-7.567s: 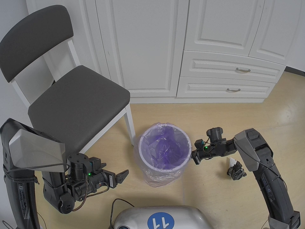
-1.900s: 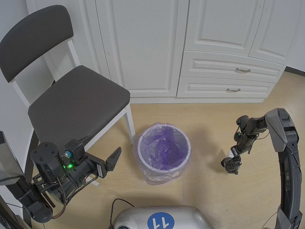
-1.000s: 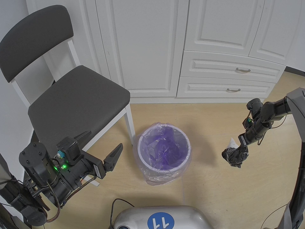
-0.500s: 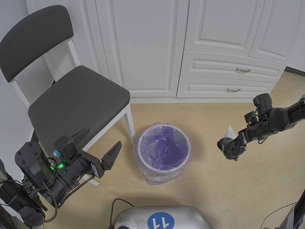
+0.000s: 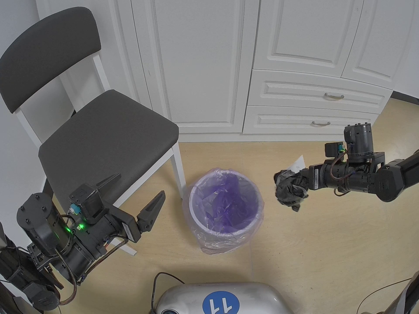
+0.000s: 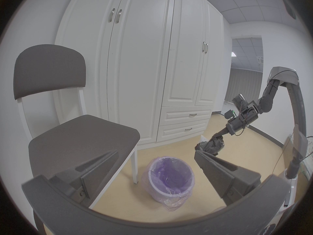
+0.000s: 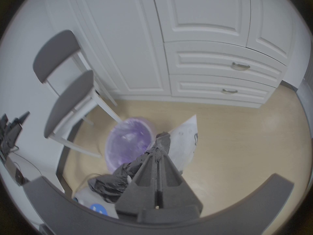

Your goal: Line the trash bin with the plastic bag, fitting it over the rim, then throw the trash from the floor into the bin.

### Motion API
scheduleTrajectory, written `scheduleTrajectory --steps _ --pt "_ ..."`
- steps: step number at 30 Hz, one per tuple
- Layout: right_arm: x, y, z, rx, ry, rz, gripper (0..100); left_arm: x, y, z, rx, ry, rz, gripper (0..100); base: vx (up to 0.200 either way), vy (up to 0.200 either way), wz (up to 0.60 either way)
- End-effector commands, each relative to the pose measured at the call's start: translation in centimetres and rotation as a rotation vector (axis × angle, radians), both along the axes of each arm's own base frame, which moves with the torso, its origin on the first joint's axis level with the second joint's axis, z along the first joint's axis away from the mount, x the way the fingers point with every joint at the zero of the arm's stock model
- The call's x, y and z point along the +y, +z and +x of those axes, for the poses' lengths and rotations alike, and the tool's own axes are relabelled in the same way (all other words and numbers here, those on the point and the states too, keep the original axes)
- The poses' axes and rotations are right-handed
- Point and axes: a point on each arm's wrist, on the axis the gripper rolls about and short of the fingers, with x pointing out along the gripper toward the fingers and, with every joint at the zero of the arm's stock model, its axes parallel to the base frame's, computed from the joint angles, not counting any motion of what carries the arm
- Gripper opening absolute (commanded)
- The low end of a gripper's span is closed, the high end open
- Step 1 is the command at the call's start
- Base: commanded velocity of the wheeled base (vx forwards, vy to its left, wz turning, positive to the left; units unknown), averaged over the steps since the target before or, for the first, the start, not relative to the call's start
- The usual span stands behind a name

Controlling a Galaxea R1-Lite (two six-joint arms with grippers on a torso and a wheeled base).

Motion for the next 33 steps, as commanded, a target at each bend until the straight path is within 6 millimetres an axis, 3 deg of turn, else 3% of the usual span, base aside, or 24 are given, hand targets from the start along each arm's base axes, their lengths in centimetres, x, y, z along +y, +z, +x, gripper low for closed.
scheduleTrajectory --steps 1,5,8,17,20,24,27,33 --pt "3.9 -1.8 -1.7 -0.013 0.116 0.126 0 0.1 0.5 -0.2 -0.022 0.003 -0.01 100 0.0 0.0 0.0" --pt "5.6 -3.1 -0.9 -0.053 0.157 0.158 0 0.2 0.6 -0.2 -0.024 0.004 -0.009 100 0.0 0.0 0.0" --pt "7.8 -5.3 0.1 -0.07 0.167 0.239 0 0.2 0.6 -0.2 -0.026 0.004 -0.012 100 0.0 0.0 0.0" --pt "11.7 -9.7 1.8 -0.098 0.195 0.394 0 0.3 1.0 -0.3 -0.04 0.009 -0.022 100 0.0 0.0 0.0" --pt "11.9 -10.3 1.9 -0.093 0.197 0.399 0 0.3 1.0 -0.3 -0.04 0.009 -0.022 100 0.0 0.0 0.0" --pt "13.5 -14.2 3.0 -0.145 0.22 0.44 0 0.3 0.6 0.0 -0.025 0.012 -0.014 100 0.0 0.0 0.0" --pt "13.5 -15.7 3.8 -0.168 0.208 0.458 0 0.4 0.6 0.0 -0.026 0.015 -0.014 100 0.0 0.0 0.0" --pt "13.2 -16.9 5.3 -0.173 0.171 0.52 0 0.3 0.6 0.0 -0.025 0.015 -0.011 100 0.0 0.0 0.0"
